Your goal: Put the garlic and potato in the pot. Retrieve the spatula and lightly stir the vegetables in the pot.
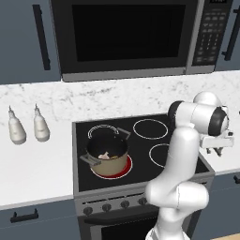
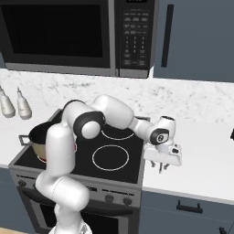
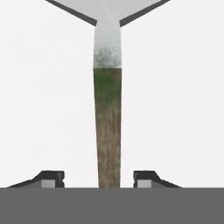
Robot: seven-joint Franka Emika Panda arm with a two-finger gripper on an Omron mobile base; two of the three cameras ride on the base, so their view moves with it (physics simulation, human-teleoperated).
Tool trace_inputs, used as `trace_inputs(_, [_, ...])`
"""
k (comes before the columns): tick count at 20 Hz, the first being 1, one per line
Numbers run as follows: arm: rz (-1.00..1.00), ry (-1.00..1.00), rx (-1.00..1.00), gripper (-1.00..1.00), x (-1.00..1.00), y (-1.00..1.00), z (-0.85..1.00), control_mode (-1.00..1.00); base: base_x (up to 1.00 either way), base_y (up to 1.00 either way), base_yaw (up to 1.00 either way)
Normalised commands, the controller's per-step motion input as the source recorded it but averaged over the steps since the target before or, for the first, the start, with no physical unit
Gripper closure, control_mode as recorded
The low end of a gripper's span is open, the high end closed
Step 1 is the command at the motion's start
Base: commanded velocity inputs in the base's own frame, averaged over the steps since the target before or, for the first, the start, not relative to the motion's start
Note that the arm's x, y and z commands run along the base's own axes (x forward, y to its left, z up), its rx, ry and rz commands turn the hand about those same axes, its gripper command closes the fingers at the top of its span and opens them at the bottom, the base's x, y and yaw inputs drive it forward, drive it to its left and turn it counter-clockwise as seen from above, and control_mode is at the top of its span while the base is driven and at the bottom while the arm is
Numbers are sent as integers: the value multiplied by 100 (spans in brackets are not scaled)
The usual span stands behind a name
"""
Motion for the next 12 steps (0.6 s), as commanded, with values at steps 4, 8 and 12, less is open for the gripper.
trace_inputs(4, [0, 7, 1, 100, 0, -8, -14, -100, 0, 0, 0])
trace_inputs(8, [8, -5, -12, 100, -44, 4, 52, -100, 0, 0, 0])
trace_inputs(12, [32, -18, -33, 100, -77, 44, 100, -100, 0, 0, 0])
